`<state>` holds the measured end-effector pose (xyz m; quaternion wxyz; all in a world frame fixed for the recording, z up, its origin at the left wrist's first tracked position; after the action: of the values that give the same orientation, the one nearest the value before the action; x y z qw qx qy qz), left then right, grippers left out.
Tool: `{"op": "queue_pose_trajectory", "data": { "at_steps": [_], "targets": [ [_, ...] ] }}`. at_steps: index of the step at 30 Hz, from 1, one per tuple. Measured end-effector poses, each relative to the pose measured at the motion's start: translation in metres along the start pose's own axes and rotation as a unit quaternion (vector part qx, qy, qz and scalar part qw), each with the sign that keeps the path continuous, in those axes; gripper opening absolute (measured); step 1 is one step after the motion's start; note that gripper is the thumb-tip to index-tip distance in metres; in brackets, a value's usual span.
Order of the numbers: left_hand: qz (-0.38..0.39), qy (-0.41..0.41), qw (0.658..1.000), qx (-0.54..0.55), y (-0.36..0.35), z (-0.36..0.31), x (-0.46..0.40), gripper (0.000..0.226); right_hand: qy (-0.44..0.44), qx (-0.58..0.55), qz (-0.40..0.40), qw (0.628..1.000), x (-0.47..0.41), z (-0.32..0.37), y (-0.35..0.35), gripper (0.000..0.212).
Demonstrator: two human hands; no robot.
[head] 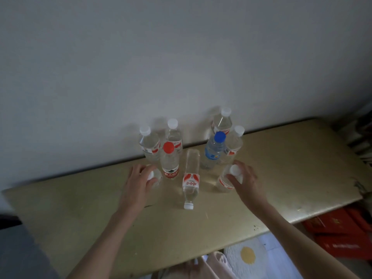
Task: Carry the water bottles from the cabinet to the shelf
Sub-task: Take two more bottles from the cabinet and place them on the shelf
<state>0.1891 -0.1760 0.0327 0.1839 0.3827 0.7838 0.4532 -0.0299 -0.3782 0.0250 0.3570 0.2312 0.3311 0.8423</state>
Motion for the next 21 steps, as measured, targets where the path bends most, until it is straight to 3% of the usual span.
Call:
{"op": "queue_pose_trajectory", "data": {
  "at_steps": [6, 9, 14, 21],
  "targets": [
    [0.023, -0.035, 0.999, 0.008, -0.003, -0.003, 0.017, 0.038, 0.019, 0.055, 0.028, 0.998, 0.015, 0.017, -0.025, 0.048],
    [0.048, -0.021, 0.997, 0.05, 0.004, 0.004, 0.012, 0.038, 0.0, 0.059, 0.009, 0.998, 0.025, 0.019, -0.024, 0.046],
    [0.07, -0.109, 0.983, 0.129, 0.008, -0.017, 0.018, 0.036, -0.045, 0.024, -0.058, 0.997, 0.064, 0.02, -0.007, 0.041],
    [0.153, -0.175, 0.933, 0.274, 0.002, -0.09, 0.054, 0.033, -0.092, -0.159, -0.133, 0.974, 0.15, 0.009, 0.009, 0.021]
  ]
}}
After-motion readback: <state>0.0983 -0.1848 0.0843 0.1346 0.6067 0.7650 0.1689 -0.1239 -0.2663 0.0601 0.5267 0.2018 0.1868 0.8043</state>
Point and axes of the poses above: each hand's wrist, its own x-axis away from the middle knuckle, its own y-axis out of the back of the hand, z = x × y, the point moved 7 cm from there along -x, towards the middle knuckle, and after that the axes turned 7 degrees about z, right-handed, at the moved point
